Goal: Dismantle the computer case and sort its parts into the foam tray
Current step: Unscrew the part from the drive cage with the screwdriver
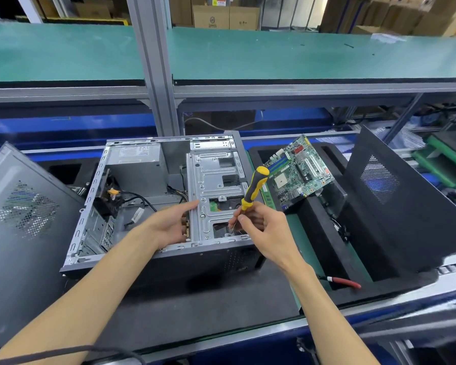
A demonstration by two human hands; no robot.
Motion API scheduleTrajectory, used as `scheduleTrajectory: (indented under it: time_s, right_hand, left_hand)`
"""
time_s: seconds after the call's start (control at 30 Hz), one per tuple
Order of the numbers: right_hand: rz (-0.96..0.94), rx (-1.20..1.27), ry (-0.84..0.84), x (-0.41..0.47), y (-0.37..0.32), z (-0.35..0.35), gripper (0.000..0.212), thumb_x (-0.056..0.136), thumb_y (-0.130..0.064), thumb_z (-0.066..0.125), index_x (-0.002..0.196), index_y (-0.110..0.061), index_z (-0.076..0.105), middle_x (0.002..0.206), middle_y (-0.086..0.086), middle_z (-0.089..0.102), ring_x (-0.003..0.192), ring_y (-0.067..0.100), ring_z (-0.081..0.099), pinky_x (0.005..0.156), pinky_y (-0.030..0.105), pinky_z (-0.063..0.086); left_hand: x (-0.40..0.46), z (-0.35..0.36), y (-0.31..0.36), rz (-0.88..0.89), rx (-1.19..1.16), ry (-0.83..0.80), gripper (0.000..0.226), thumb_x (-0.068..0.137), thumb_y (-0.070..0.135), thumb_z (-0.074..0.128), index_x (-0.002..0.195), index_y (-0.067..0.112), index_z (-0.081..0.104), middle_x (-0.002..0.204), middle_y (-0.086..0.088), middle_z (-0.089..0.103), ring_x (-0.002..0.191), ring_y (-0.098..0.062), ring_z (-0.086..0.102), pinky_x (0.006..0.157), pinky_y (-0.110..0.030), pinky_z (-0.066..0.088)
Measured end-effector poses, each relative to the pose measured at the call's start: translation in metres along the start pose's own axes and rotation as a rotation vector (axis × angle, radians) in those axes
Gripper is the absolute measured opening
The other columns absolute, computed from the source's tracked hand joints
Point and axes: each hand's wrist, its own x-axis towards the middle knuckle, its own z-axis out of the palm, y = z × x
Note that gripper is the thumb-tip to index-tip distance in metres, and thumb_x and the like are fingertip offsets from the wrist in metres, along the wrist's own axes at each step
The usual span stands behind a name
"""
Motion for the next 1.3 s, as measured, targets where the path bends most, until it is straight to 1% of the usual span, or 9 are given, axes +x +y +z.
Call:
scheduleTrajectory:
  time_s: [0.13,0.33,0.4,0.63,0.9,1.07,1.17,1.23,1.3]
  right_hand:
    - [0.001,-0.023,-0.006,0.000,0.000,0.000,0.014,0.098,-0.004,0.059,0.098,-0.013,0.069,0.089,0.002,0.078,0.088,0.022,0.076,0.085,0.043,0.062]
    - [-0.047,-0.099,-0.021,-0.002,-0.003,0.002,0.010,0.097,-0.006,0.064,0.097,-0.015,0.069,0.088,-0.003,0.078,0.086,0.020,0.076,0.083,0.042,0.061]
    - [-0.054,-0.141,-0.023,-0.002,-0.002,0.002,0.002,0.094,-0.011,0.069,0.094,-0.013,0.069,0.086,-0.004,0.078,0.082,0.019,0.075,0.081,0.040,0.061]
    - [-0.125,-0.321,-0.074,0.001,-0.005,0.004,0.004,0.091,-0.020,0.074,0.093,-0.023,0.073,0.081,-0.021,0.073,0.074,0.004,0.068,0.073,0.012,0.048]
    - [-0.107,-0.284,-0.138,0.000,-0.008,0.003,0.017,0.093,-0.008,0.058,0.093,-0.019,0.070,0.090,-0.012,0.077,0.087,0.009,0.074,0.082,0.012,0.050]
    - [-0.194,-0.330,-0.094,0.001,-0.007,0.004,0.007,0.092,-0.015,0.070,0.096,-0.021,0.072,0.091,-0.010,0.073,0.085,0.011,0.070,0.078,0.022,0.056]
    - [-0.223,-0.358,-0.079,0.001,-0.006,0.006,0.008,0.090,-0.017,0.075,0.097,-0.021,0.074,0.089,-0.010,0.071,0.081,0.011,0.068,0.075,0.027,0.057]
    - [-0.215,-0.377,-0.067,0.003,-0.006,0.005,0.008,0.090,-0.016,0.073,0.097,-0.019,0.075,0.087,-0.014,0.072,0.080,0.007,0.068,0.075,0.021,0.056]
    - [-0.194,-0.377,-0.068,0.005,-0.007,0.002,0.009,0.091,-0.013,0.070,0.097,-0.015,0.075,0.087,-0.013,0.072,0.078,0.004,0.069,0.076,0.018,0.055]
  left_hand:
    - [0.002,0.001,-0.001,-0.005,-0.035,0.014,0.038,0.095,0.028,0.065,0.126,0.007,0.062,0.095,-0.012,0.077,0.087,-0.027,0.076,0.074,-0.044,0.060]
    - [-0.002,0.005,0.000,0.021,-0.014,0.019,0.036,0.099,0.028,0.061,0.130,0.010,0.060,0.107,-0.012,0.076,0.102,-0.028,0.071,0.093,-0.049,0.054]
    - [-0.004,0.007,0.001,0.021,-0.013,0.018,0.035,0.100,0.027,0.060,0.130,0.010,0.060,0.106,-0.011,0.076,0.102,-0.027,0.071,0.089,-0.047,0.055]
    - [-0.008,0.011,0.002,0.021,-0.020,0.031,0.035,0.101,0.024,0.058,0.131,0.006,0.059,0.114,-0.015,0.072,0.108,-0.030,0.067,0.100,-0.049,0.050]
    - [-0.013,0.013,0.004,0.023,0.016,0.036,0.035,0.102,0.026,0.055,0.133,0.009,0.057,0.129,-0.017,0.065,0.118,-0.032,0.063,0.095,-0.047,0.052]
    - [-0.016,0.013,0.003,0.040,0.094,0.067,0.038,0.101,0.033,0.057,0.131,0.011,0.058,0.127,-0.015,0.067,0.107,-0.029,0.067,0.084,-0.041,0.055]
    - [-0.022,0.019,-0.003,0.173,0.545,0.375,0.059,0.097,0.045,0.059,0.141,0.009,0.046,0.144,-0.014,0.048,0.124,-0.030,0.055,0.099,-0.041,0.048]
    - [-0.036,0.027,-0.004,0.500,0.765,0.603,0.060,0.097,0.042,0.059,0.144,0.011,0.039,0.144,-0.009,0.038,0.129,-0.027,0.047,0.110,-0.042,0.039]
    - [-0.056,0.037,0.004,0.839,0.730,0.528,0.042,0.100,0.030,0.058,0.139,0.020,0.049,0.135,0.003,0.048,0.122,-0.013,0.052,0.109,-0.041,0.043]
